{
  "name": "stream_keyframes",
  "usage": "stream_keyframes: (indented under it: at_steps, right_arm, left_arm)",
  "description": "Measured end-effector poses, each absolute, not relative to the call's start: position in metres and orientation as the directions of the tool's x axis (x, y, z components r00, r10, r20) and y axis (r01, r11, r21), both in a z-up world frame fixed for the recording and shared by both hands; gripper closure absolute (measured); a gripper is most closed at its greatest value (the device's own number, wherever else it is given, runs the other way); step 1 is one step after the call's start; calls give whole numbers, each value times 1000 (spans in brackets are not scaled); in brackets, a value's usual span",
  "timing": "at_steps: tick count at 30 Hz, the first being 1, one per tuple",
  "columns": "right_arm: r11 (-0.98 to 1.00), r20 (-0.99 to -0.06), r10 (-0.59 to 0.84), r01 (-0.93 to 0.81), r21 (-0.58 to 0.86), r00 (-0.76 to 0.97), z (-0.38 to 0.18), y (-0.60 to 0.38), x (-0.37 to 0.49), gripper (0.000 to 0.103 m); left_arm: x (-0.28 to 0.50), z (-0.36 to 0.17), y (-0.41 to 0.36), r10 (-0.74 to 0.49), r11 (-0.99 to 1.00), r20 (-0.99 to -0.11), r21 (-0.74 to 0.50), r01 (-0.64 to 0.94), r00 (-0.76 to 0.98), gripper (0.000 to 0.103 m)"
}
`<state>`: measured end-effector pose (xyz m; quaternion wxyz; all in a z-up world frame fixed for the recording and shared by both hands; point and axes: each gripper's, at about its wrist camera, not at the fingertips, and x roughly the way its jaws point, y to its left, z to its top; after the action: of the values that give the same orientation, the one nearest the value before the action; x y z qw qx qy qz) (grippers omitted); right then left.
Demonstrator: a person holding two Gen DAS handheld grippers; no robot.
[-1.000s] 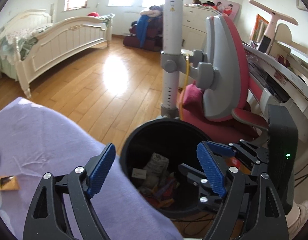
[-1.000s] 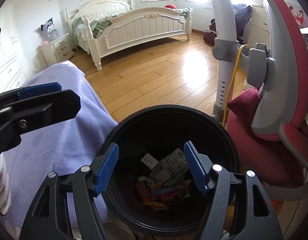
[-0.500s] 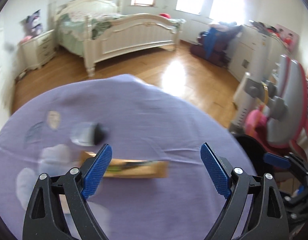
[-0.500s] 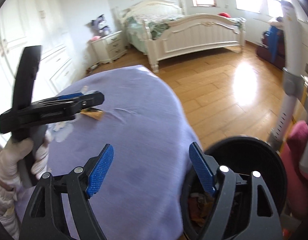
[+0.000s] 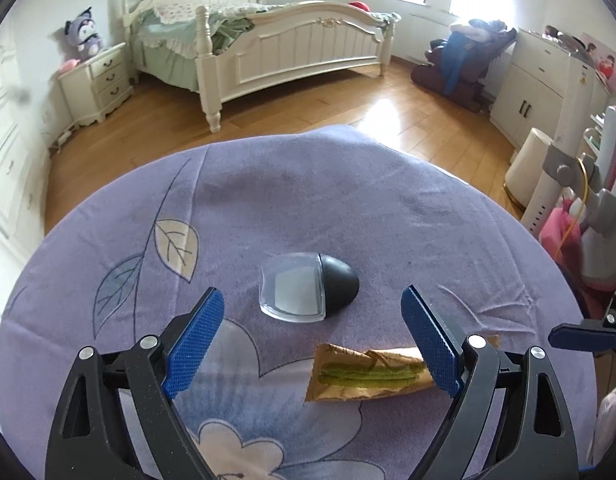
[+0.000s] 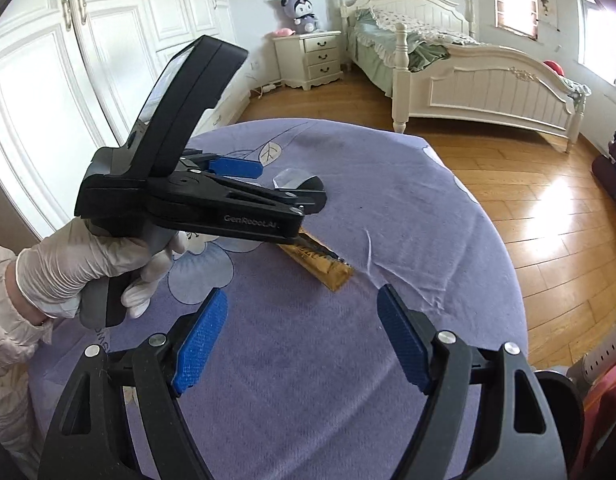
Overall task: Collect trash
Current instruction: 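Grasp the clear lid with the left gripper while the right grasps the gold wrapper, then carry the lid and gold wrapper over the black bin and open both grippers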
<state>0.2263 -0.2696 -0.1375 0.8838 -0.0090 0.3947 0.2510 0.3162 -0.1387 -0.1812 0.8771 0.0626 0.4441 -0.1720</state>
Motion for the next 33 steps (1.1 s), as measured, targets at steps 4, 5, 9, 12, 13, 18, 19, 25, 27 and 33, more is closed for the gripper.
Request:
stream_keyframes:
  at_steps: [4, 5, 9, 12, 13, 18, 19, 25, 27, 33]
  right_arm:
    - [862, -720, 434, -480, 159, 541, -142, -258, 238, 27]
    - [858, -725, 437, -488, 159, 532, -144, -255, 242, 27]
    - [848, -750, 425, -512, 135, 506, -151, -240, 256, 29]
    - [849, -787, 404, -511, 133, 467, -160, -232, 269, 42]
    - [850, -798, 393, -511, 127, 457, -163, -230, 274, 43]
    - [849, -800, 395, -511, 132, 450, -161, -229, 278, 77]
    - [850, -798, 406, -504, 152, 445, -160, -232, 278, 85]
    - [859, -749, 479, -421, 292, 458, -155, -256, 265, 92]
    - [864, -717, 493, -378, 333, 493, -150, -270, 253, 92]
    - [925, -651, 377, -225, 307, 659, -138, -314, 205, 91]
  left_arm:
    - [328, -188, -135, -241, 936, -811, -48, 350, 533, 20]
    - [331, -187, -133, -242, 937, -809, -51, 346, 535, 27]
    - [339, -188, -125, -226, 948, -799, -50, 313, 557, 44]
    - [340, -187, -119, -252, 948, -790, -86, 306, 559, 47]
    - [340, -186, -117, -265, 947, -787, -103, 304, 558, 47]
    - [342, -187, -108, -298, 945, -773, -157, 287, 560, 47]
    - [343, -188, -106, -304, 944, -770, -167, 283, 560, 47]
    - [331, -184, -106, -317, 941, -748, -169, 294, 583, 47]
    - [321, -183, -111, -334, 934, -741, -176, 311, 582, 47]
    - [280, -168, -144, -426, 892, -705, -221, 395, 567, 47]
